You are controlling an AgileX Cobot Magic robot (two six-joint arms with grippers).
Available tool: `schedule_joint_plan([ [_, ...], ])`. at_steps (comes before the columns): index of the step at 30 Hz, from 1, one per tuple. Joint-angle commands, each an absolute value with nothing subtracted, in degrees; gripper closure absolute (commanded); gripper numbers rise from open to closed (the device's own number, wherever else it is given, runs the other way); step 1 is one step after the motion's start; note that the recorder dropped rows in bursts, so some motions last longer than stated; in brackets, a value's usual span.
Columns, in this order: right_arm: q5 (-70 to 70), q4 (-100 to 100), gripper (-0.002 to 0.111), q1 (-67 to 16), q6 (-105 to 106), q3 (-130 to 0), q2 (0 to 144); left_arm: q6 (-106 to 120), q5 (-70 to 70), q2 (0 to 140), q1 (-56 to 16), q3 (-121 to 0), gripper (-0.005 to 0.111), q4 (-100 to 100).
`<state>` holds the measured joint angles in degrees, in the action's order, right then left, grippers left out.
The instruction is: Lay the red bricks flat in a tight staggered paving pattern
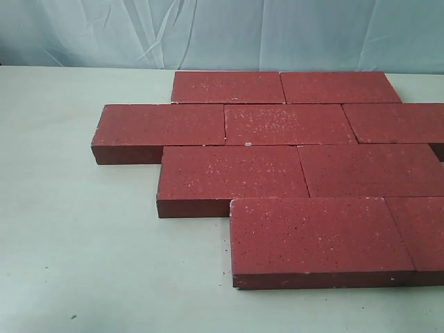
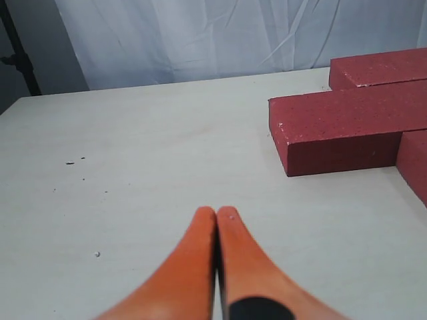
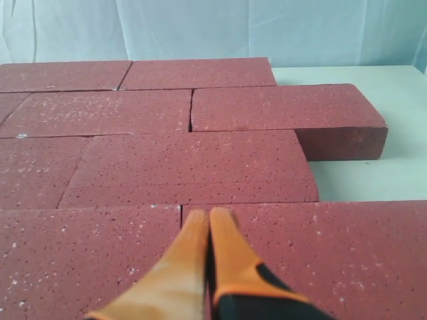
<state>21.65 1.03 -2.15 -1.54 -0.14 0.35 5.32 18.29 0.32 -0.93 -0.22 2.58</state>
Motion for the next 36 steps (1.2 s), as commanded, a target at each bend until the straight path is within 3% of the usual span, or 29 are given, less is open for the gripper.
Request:
schedule_joint_plan([
  [1,20.9,1.0,0.109,-1.9,-1.6,0.0,0.0,1.5,17.4,0.0,-1.3,0.0,0.107,1.5],
  [36,20.9,2.1,0.109,-1.9,-1.6,0.0,0.0,0.8,17.4,0.0,-1.3,0.0,0.107,1.5],
])
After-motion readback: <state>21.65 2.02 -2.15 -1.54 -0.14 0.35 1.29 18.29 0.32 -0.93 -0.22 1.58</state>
